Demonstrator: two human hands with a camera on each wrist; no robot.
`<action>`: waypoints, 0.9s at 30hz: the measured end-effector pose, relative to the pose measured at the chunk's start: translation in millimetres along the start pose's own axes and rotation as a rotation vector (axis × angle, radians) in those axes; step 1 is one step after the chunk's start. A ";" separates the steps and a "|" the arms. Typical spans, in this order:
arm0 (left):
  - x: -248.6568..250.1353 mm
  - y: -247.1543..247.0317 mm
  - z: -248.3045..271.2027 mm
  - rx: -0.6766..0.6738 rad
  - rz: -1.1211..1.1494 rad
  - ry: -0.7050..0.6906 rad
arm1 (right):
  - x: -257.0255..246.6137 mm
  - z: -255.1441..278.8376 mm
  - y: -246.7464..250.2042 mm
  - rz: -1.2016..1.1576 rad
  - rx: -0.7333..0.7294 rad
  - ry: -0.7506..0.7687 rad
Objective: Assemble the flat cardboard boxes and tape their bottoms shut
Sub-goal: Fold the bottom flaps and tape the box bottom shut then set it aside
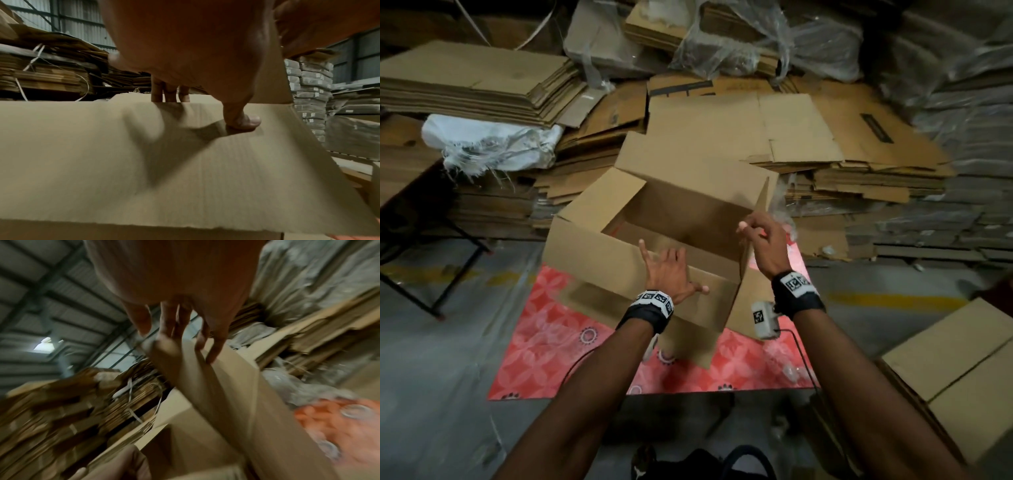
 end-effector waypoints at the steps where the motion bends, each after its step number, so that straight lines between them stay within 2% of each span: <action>1: 5.1 -1.4 -3.7 -0.002 -0.001 -0.005 | 8.2 4.6 14.9 -0.012 0.082 0.008; 5: 22.9 -6.8 -15.4 -0.019 0.010 -0.024 | 48.0 21.1 62.7 0.026 0.379 -0.052; 8: 32.1 -7.3 -20.3 -0.018 0.003 -0.023 | 76.4 37.9 81.3 0.173 0.478 -0.100; 12: 42.7 -11.7 -24.5 -0.050 -0.034 -0.030 | 119.3 67.9 81.7 0.535 0.352 -0.363; 14: 48.0 -13.6 -25.6 -0.049 -0.040 -0.025 | 129.2 79.5 72.9 0.620 0.283 -0.442; 19: 58.1 -18.7 -26.9 -0.065 -0.004 0.007 | 124.0 78.6 48.3 0.619 0.168 -0.433; 23: 68.0 -17.9 -26.8 -0.064 0.034 0.020 | 129.1 66.1 51.2 0.613 0.112 -0.454; 27: 78.2 -10.2 -25.2 0.023 0.160 -0.111 | 133.0 46.8 64.7 0.710 0.100 -0.444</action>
Point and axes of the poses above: each hand's wrist, its own z-axis away from the middle knuckle, its own y-axis out of the back of the hand, x = y × z, the point moved 7 cm from there along -z, towards the middle knuckle, and after that the axes turned 11 degrees about x, right-handed, at the moved point
